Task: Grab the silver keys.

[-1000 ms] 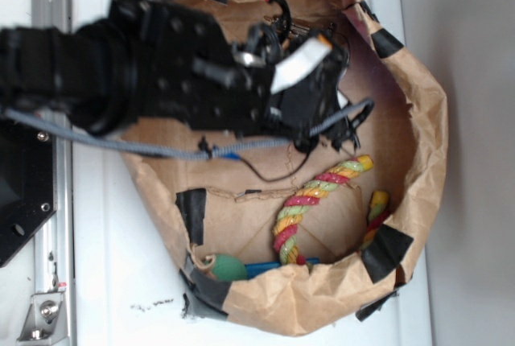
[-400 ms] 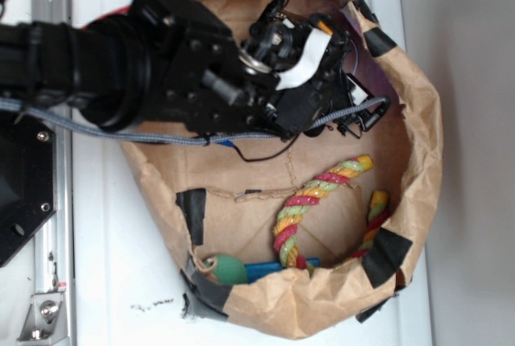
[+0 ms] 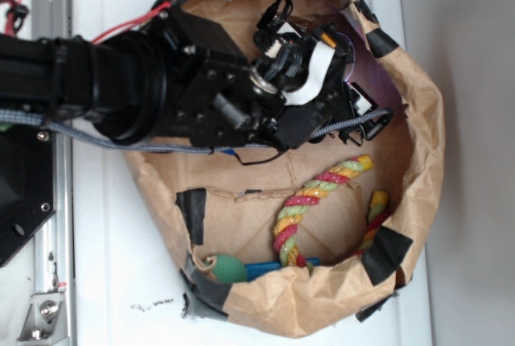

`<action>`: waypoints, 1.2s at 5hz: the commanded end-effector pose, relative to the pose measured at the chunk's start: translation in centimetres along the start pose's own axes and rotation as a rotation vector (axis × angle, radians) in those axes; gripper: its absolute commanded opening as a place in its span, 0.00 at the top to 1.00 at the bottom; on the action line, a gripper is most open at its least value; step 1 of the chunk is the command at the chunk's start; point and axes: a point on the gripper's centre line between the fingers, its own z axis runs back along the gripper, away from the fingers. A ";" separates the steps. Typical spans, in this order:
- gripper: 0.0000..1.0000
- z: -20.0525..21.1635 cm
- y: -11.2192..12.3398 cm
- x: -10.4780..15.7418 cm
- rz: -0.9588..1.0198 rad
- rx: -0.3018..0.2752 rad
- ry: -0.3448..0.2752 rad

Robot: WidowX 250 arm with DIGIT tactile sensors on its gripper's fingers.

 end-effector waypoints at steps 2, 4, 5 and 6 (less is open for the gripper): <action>0.00 1.5 -0.7 1.5 0.026 -0.064 -0.012; 0.00 0.0 -2.0 0.2 0.005 -0.058 -0.060; 0.00 -0.1 -2.1 0.3 0.005 -0.047 -0.052; 0.32 0.1 -1.7 0.7 0.033 -0.034 -0.030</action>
